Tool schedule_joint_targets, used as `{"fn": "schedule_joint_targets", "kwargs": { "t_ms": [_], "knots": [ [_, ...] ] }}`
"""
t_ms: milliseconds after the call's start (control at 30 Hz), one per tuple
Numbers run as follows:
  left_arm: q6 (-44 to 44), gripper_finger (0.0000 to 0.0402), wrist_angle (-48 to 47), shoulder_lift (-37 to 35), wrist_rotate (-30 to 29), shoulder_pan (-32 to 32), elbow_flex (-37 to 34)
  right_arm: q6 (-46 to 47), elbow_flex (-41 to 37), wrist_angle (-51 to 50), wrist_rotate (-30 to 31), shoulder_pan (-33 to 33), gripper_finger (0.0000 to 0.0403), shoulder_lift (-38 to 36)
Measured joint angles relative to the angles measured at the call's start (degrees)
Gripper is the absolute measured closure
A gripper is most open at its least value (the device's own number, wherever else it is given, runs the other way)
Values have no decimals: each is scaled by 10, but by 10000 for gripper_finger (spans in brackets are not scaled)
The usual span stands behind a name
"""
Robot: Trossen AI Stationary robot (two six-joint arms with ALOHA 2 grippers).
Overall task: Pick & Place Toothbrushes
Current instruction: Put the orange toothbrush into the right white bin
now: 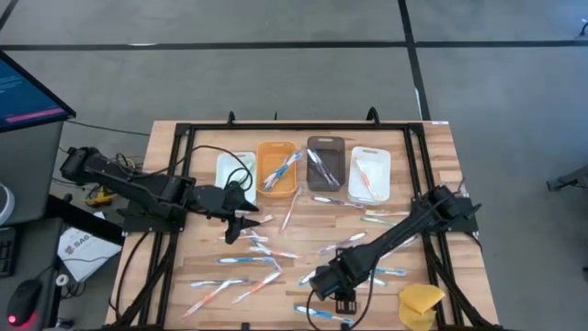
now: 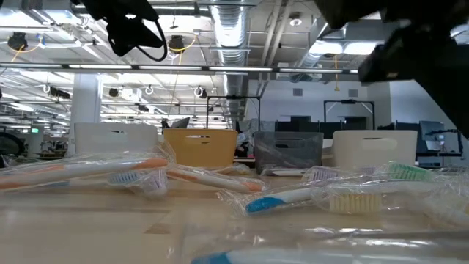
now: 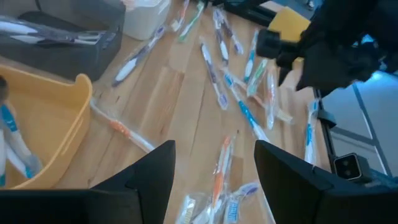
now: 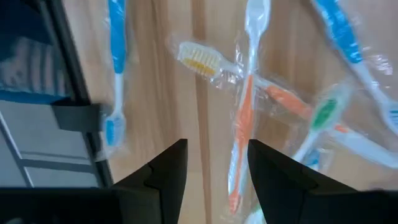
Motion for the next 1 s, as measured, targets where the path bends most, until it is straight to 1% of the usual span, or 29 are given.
{"fn": "schedule_joint_targets", "kwargs": {
  "t_ms": [267, 333, 467, 767, 867, 1000],
  "knots": [
    [2, 189, 13, 0, 8, 0, 0, -2, 0, -1, 16, 11, 240, 41],
    [2, 189, 21, 0, 8, 0, 0, -2, -5, -1, 26, 11, 240, 42],
    [2, 189, 43, 0, 9, 0, 0, -4, -27, 32, 48, 10, 240, 40],
    [2, 189, 61, 0, 11, 0, 0, -4, -77, 74, 51, 10, 240, 35],
    [1, 189, 62, 0, 20, 0, 0, -3, -84, 79, 51, 9, 250, 34],
    [1, 189, 63, 0, 38, 0, 0, -3, -86, 79, 65, 5, 286, 34]
  ]
}}
